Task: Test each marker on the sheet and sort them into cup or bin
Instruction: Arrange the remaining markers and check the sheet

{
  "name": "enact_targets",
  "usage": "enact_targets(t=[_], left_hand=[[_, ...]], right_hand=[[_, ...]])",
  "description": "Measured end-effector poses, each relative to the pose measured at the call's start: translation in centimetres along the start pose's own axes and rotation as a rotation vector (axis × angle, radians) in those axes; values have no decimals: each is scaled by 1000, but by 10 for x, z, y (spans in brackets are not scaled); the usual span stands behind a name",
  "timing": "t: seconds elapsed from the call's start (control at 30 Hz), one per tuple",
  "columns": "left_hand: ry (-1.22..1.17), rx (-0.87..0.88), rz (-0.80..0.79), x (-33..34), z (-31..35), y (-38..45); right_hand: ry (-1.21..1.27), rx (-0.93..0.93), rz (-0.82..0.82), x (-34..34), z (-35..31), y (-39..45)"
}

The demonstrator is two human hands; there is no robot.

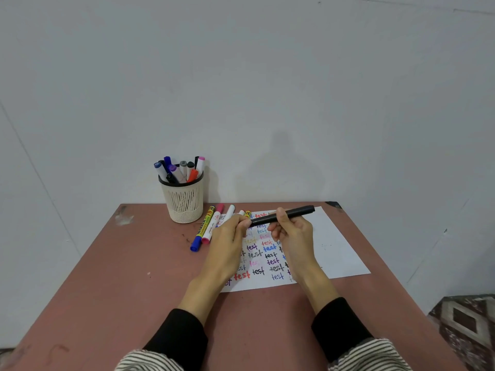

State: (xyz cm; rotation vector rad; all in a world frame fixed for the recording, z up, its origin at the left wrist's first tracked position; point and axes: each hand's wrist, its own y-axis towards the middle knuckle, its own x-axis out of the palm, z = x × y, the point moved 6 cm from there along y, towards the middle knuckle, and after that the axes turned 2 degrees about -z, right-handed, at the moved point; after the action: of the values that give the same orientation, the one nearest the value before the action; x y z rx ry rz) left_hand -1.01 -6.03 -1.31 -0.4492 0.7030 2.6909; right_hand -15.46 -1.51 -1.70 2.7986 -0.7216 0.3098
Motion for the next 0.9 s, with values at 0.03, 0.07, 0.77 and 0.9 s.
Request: enact_targets(t=[0.03,0.07,0.77,0.9], left_hand=[[7,4,-7,0,0,0],[18,0,-20,1,-2,0],[158,41,-79,88,26,-35],[288,152,-216,168,66,-48]], right_hand=[[-8,-10,-12,1,-1,-1],[-20,-20,-24,2,-2,-2],[317,157,443,-125,-25,-6],[363,120,409,-200,-55,-31]])
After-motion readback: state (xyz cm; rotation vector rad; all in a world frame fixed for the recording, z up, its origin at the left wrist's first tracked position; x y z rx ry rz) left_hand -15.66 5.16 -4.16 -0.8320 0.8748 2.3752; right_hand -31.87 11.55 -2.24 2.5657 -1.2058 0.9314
